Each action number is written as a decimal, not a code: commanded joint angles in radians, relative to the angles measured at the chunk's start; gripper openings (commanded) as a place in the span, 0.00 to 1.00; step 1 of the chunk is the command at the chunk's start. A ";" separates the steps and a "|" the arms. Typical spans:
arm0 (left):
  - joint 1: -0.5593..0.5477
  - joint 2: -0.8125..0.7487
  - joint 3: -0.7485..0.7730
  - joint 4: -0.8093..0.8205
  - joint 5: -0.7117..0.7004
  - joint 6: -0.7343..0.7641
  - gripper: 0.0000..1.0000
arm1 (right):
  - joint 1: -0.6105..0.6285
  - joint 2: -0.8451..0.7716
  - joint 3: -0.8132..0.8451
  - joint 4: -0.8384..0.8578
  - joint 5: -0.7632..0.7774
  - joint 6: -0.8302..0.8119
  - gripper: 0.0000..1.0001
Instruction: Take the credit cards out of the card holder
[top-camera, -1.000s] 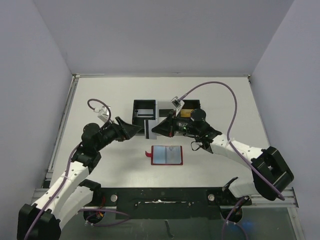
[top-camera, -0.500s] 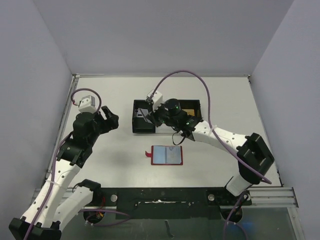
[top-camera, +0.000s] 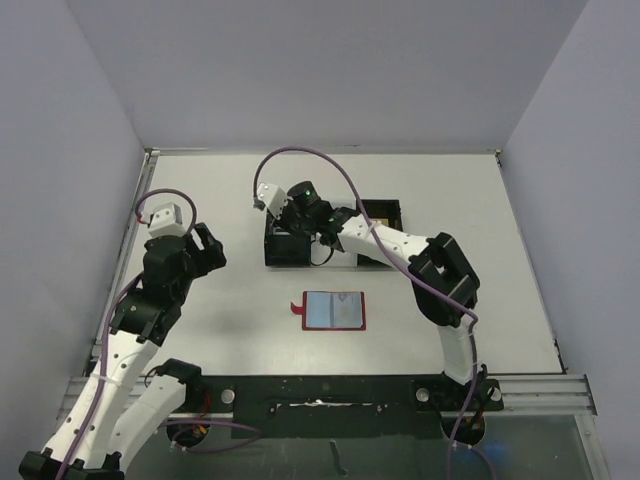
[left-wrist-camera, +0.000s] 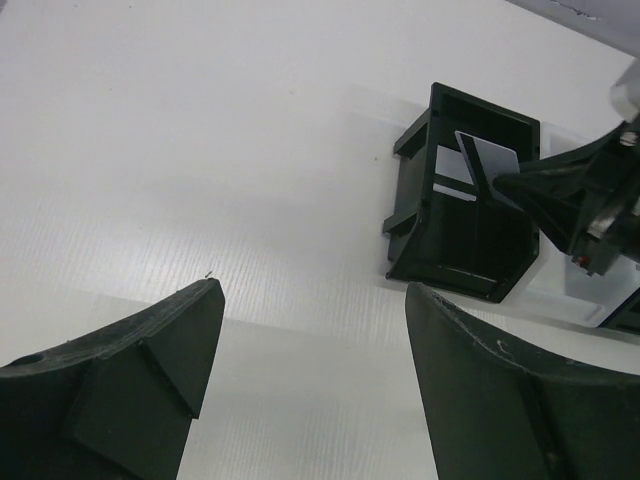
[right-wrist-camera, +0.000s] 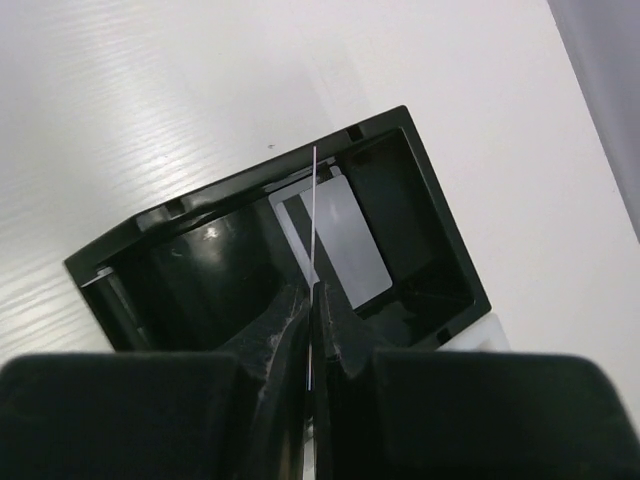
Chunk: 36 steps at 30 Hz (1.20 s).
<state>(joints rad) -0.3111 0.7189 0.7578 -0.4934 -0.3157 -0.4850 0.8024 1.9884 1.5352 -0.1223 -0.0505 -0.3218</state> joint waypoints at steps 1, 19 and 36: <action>0.012 -0.024 0.005 0.040 -0.019 0.026 0.73 | 0.007 0.086 0.146 -0.093 0.083 -0.152 0.00; 0.024 -0.053 -0.003 0.053 0.016 0.037 0.73 | 0.018 0.302 0.319 -0.119 0.261 -0.405 0.03; 0.033 -0.043 -0.009 0.062 0.051 0.048 0.73 | 0.009 0.302 0.325 -0.142 0.181 -0.370 0.35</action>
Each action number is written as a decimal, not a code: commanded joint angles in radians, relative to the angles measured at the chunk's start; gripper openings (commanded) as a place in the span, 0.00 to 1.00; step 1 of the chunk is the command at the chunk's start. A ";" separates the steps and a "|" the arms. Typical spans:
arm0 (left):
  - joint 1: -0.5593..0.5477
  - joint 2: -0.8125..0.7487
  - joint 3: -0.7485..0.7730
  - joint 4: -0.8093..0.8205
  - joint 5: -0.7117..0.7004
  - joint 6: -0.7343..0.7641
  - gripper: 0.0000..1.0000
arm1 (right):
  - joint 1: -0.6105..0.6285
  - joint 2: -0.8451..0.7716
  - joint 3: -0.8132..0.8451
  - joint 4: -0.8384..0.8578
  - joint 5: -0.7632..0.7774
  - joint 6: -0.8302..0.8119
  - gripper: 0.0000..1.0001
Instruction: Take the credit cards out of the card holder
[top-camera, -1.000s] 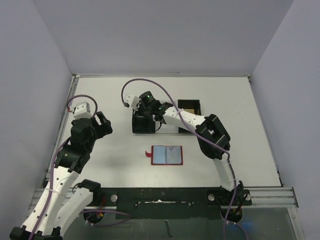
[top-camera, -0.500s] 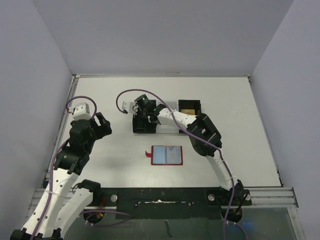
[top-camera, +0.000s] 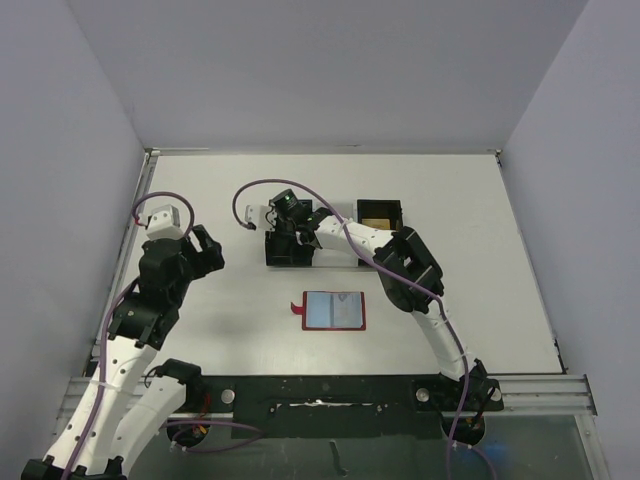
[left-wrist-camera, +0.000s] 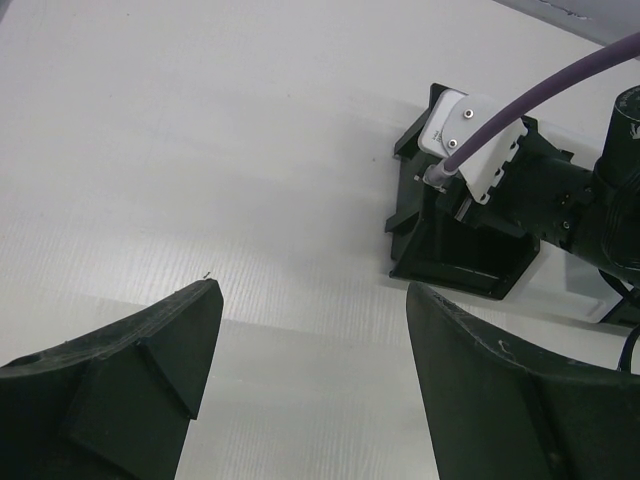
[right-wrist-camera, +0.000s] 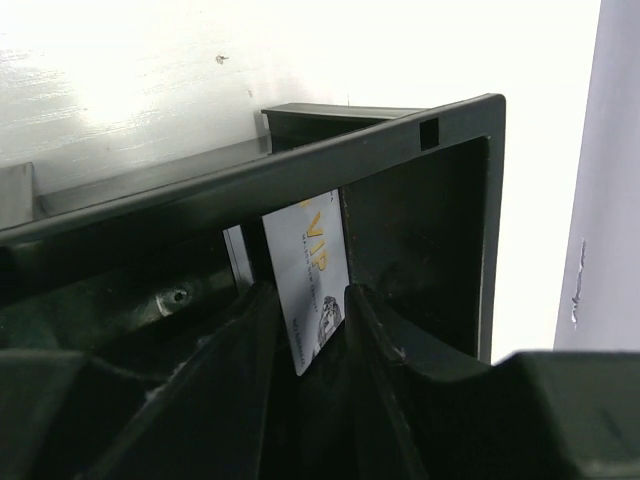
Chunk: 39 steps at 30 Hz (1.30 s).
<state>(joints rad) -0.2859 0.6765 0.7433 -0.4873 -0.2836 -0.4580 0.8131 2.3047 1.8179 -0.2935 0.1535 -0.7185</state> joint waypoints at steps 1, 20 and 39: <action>0.008 0.002 0.007 0.058 0.022 0.022 0.73 | -0.004 -0.011 0.043 0.031 -0.022 0.031 0.36; 0.016 0.021 0.006 0.060 0.047 0.028 0.73 | -0.023 0.017 0.062 0.029 -0.041 0.112 0.43; 0.027 0.003 0.005 0.064 0.044 0.029 0.73 | -0.021 -0.012 0.087 0.026 -0.090 0.697 0.10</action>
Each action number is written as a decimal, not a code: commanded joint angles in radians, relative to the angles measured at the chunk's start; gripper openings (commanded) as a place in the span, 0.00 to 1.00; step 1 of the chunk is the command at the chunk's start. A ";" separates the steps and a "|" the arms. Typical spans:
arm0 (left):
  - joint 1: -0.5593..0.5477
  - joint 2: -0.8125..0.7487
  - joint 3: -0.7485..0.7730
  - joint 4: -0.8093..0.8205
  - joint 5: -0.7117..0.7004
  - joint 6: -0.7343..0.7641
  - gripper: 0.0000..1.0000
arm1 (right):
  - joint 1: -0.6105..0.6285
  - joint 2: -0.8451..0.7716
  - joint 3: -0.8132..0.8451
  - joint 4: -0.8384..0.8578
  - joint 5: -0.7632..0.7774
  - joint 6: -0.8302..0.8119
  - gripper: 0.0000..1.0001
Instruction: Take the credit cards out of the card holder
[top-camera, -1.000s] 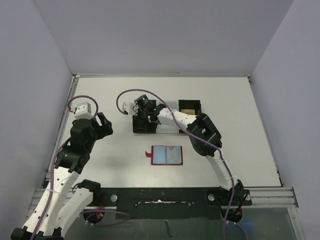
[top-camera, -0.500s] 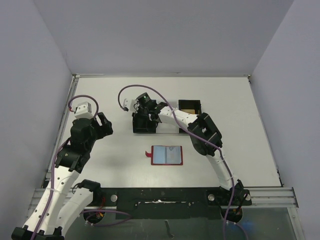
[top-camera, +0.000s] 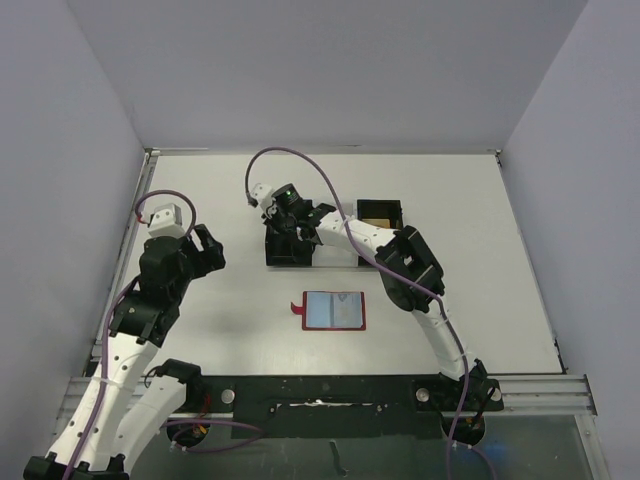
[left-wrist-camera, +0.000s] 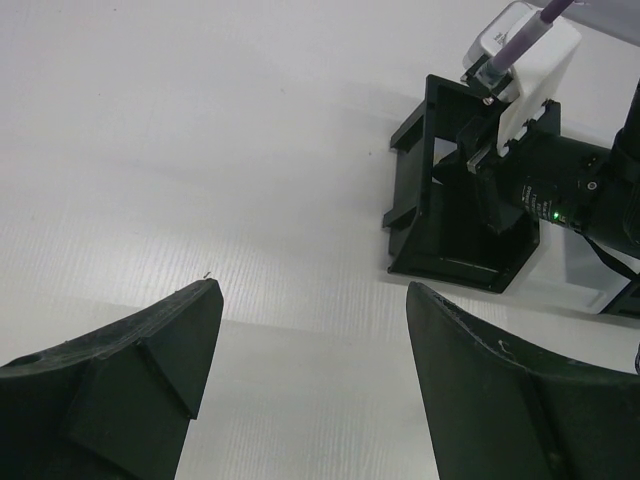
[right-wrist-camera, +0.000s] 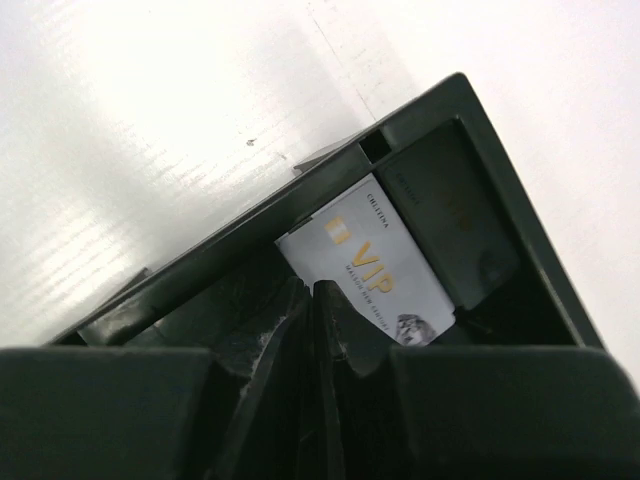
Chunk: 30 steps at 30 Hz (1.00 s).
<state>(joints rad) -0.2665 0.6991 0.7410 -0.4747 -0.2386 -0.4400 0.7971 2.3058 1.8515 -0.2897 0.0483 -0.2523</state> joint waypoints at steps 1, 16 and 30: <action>0.008 -0.021 0.008 0.051 -0.001 0.011 0.73 | -0.005 -0.008 0.056 0.018 0.018 0.261 0.09; 0.011 -0.020 0.005 0.054 0.006 0.011 0.73 | -0.007 0.106 0.182 -0.122 0.117 0.455 0.07; 0.017 -0.021 0.005 0.055 0.011 0.011 0.73 | -0.006 0.101 0.137 -0.103 0.243 0.497 0.18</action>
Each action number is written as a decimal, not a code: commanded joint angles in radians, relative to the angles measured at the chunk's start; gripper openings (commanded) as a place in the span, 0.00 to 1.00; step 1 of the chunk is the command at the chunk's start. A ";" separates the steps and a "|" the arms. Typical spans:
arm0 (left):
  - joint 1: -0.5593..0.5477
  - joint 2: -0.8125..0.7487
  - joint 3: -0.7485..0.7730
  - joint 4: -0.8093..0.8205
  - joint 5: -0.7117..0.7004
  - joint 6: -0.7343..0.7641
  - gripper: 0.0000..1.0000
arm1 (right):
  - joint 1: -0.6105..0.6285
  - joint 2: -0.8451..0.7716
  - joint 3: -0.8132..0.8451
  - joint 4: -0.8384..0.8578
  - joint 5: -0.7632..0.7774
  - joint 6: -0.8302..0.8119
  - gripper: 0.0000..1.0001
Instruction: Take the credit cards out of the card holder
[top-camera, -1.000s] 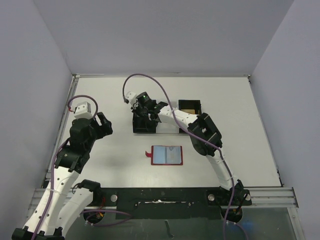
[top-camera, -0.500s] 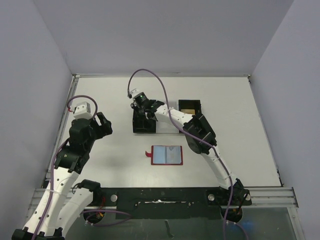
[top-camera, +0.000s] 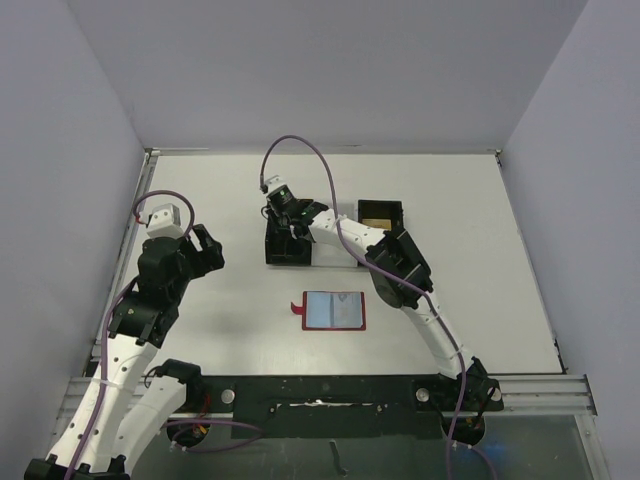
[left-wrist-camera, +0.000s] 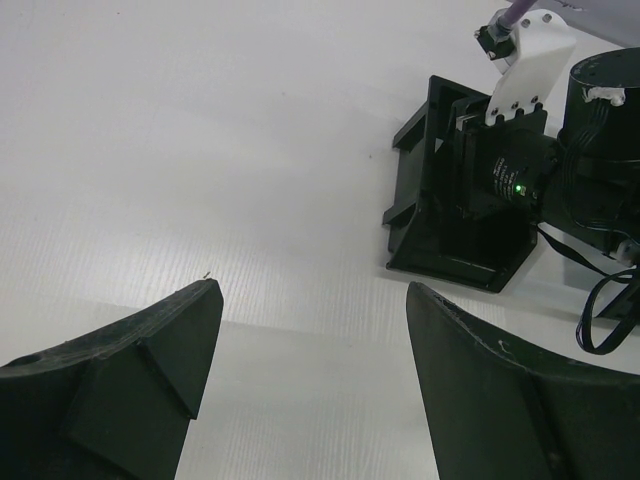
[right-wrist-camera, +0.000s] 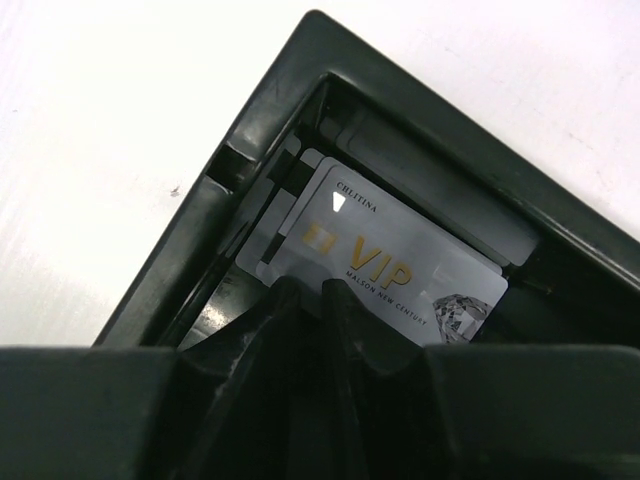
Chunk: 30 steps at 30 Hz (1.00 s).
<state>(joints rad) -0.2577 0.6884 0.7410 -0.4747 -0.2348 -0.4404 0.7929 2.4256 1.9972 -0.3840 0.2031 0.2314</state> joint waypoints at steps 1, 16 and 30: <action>0.008 -0.010 0.005 0.056 0.007 0.011 0.73 | -0.002 -0.017 -0.011 -0.004 0.095 0.011 0.18; 0.009 -0.015 0.002 0.063 0.025 0.015 0.73 | 0.000 -0.208 -0.096 0.101 -0.143 -0.022 0.33; 0.012 -0.005 -0.026 0.141 0.177 0.042 0.73 | 0.019 -0.599 -0.502 0.241 -0.064 0.124 0.46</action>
<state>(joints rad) -0.2531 0.6872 0.7212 -0.4480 -0.1665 -0.4328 0.7998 2.0239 1.6703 -0.2634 0.0483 0.2390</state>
